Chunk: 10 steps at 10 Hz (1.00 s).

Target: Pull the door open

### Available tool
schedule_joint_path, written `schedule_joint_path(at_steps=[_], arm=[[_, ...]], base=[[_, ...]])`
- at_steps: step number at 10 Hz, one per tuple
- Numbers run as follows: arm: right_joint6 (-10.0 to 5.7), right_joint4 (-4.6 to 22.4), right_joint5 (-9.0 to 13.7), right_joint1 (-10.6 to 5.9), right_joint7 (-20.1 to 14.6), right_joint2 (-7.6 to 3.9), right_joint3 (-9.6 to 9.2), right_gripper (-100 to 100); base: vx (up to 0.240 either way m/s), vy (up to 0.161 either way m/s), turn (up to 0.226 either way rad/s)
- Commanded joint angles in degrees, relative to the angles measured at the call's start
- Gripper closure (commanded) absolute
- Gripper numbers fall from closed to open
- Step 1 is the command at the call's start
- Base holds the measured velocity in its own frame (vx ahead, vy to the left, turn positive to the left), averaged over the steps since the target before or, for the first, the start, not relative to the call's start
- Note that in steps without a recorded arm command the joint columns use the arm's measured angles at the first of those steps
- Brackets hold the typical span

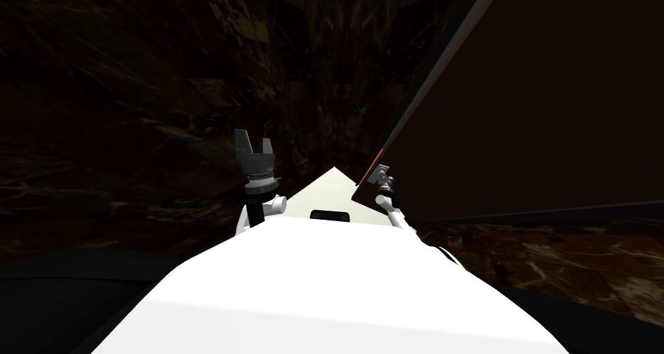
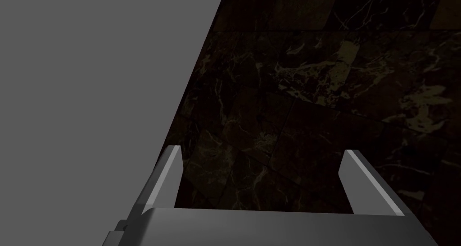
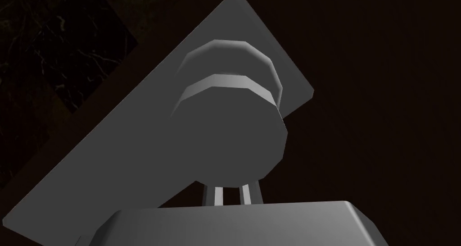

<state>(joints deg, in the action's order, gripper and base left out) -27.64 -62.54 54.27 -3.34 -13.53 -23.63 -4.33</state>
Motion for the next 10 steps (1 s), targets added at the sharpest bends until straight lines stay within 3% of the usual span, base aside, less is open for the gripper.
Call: schedule_joint_path(at_steps=[1,4,5,10], arm=[[-0.84,-0.1,0.3,-1.18,-2.9,0.56,0.10,100],[-0.78,0.1,0.7,-1.40,-5.3,0.87,0.44,100],[-0.65,-0.5,2.6,-0.08,-5.9,1.32,-0.10,-100],[-2.88,-5.5,10.1,2.12,-11.4,3.32,-2.68,-100]], base=[[-0.058,-0.034,0.107],[-0.048,-0.019,0.058],[-0.046,-0.027,-0.006],[-0.097,0.001,0.033]])
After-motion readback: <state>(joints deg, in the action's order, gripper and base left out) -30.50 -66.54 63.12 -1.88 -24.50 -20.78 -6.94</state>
